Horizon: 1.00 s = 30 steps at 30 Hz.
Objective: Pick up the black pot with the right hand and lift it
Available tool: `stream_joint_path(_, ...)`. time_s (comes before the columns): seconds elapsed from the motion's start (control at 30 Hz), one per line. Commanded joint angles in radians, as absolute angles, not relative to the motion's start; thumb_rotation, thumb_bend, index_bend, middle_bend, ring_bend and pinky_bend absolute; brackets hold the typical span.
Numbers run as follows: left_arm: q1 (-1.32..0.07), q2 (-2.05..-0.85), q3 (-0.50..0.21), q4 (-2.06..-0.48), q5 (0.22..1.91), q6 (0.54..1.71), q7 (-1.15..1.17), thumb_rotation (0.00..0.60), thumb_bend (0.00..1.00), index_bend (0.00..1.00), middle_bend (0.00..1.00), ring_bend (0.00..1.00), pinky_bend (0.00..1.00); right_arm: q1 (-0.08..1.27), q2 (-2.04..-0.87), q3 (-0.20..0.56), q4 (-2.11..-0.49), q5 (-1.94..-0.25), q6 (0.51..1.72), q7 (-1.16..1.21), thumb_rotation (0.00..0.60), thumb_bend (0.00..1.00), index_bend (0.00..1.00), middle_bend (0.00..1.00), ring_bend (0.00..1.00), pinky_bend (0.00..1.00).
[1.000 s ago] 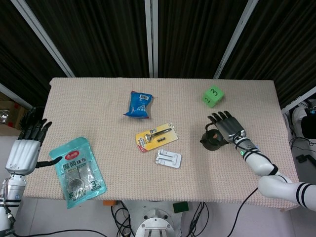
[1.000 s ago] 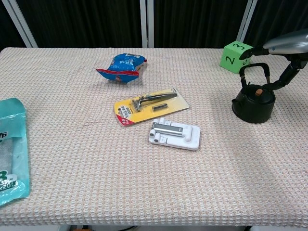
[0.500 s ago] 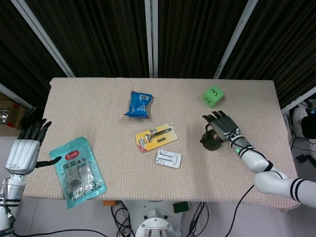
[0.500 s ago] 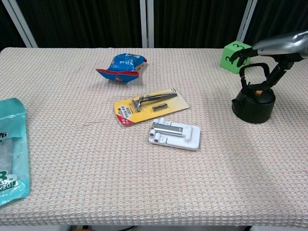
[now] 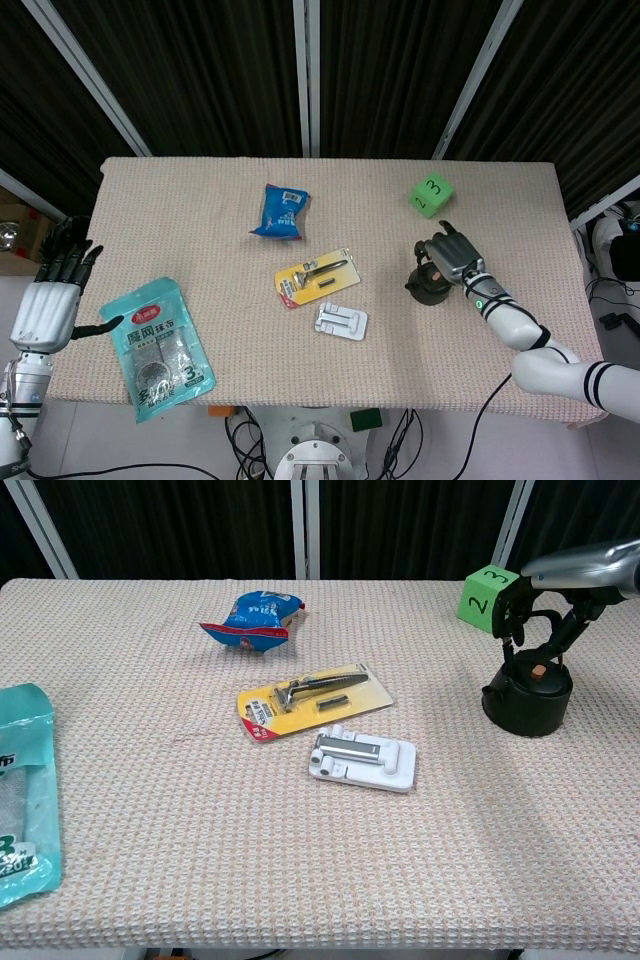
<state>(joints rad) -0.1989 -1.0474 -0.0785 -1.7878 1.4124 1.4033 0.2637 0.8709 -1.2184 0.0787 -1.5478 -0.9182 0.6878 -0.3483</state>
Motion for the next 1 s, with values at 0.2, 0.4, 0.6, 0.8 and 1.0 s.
stream_joint_path(0.2, -0.201, -1.048, -0.078, -1.786, 1.412, 1.401, 0.263, 0.416, 0.00, 0.06, 0.02, 0.02, 0.13, 0.874, -1.224, 0.070, -1.541, -0.913, 0.692, -0.347, 0.452, 0.30, 0.44, 0.44, 0.31, 0.00)
stream_joint_path(0.4, -0.201, -1.048, -0.077, -1.785, 1.414, 1.400, 0.264, 0.420, 0.00, 0.06, 0.02, 0.02, 0.13, 0.876, -1.224, 0.063, -1.542, -0.912, 0.689, -0.343, 0.454, 0.30, 0.48, 0.47, 0.34, 0.00)
stream_joint_path(0.6, -0.200, -1.047, -0.077, -1.786, 1.417, 1.404, 0.263, 0.421, 0.00, 0.06, 0.02, 0.02, 0.13, 0.883, -1.219, 0.060, -1.553, -0.912, 0.681, -0.337, 0.452, 0.30, 0.51, 0.49, 0.37, 0.00)
stream_joint_path(0.8, -0.201, -1.048, -0.077, -1.785, 1.416, 1.403, 0.264, 0.417, 0.00, 0.06, 0.02, 0.02, 0.14, 0.895, -1.205, 0.051, -1.571, -0.907, 0.669, -0.348, 0.449, 0.24, 0.53, 0.50, 0.39, 0.00)
stream_joint_path(1.0, -0.201, -1.049, -0.077, -1.784, 1.414, 1.402, 0.263, 0.419, 0.00, 0.06, 0.02, 0.02, 0.13, 0.909, -1.190, 0.034, -1.594, -0.878, 0.670, -0.377, 0.443, 0.20, 0.54, 0.51, 0.42, 0.00)
